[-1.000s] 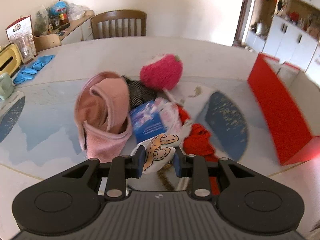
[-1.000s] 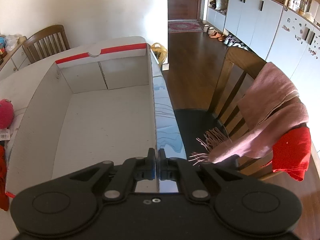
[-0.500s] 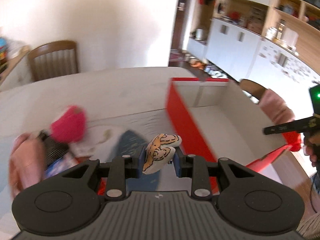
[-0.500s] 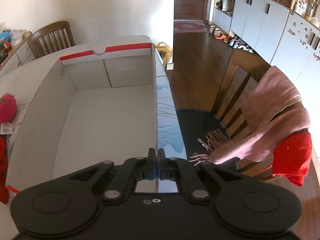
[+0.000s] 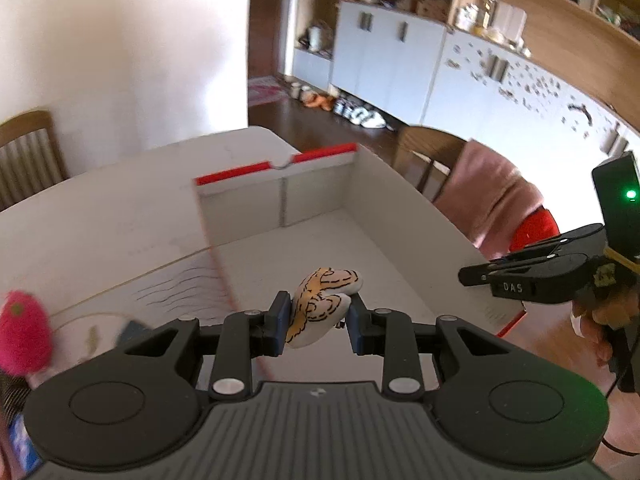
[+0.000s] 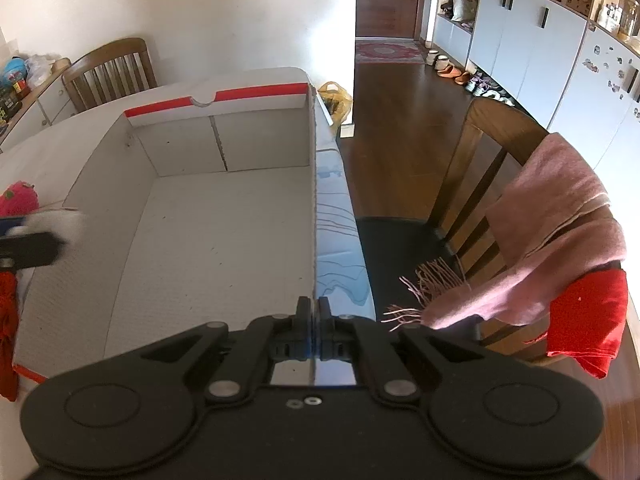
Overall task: Organize objects
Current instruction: 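Carry the cartoon-face item into the box and open the left gripper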
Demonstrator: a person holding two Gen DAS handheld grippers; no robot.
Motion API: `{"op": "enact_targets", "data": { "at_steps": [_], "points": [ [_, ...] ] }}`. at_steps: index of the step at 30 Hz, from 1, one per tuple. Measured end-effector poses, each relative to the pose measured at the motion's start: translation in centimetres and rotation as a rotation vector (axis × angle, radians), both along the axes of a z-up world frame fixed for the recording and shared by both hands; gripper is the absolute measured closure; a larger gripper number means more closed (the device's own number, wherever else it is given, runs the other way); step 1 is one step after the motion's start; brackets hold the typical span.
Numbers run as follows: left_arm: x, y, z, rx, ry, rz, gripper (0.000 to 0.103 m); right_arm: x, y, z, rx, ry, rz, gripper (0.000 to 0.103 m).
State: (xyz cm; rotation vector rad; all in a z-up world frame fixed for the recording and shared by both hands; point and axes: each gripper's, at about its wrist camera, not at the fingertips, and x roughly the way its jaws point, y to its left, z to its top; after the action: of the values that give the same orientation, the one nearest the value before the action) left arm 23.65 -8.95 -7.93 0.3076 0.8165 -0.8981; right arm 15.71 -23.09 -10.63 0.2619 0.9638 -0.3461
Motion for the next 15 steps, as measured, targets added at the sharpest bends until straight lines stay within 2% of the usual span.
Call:
{"op": "enact_targets", "data": {
  "at_steps": [7, 15],
  "points": [
    [0.9, -4.8, -2.8, 0.105, 0.027, -0.064, 0.075, 0.0, 0.0, 0.1, 0.005, 0.003, 0.008, 0.101],
    [2.2, -7.8, -5.8, 0.214, 0.088, -0.088, 0.075, 0.0, 0.0, 0.1, 0.011, 0.003, 0.009, 0.101]
  ]
}}
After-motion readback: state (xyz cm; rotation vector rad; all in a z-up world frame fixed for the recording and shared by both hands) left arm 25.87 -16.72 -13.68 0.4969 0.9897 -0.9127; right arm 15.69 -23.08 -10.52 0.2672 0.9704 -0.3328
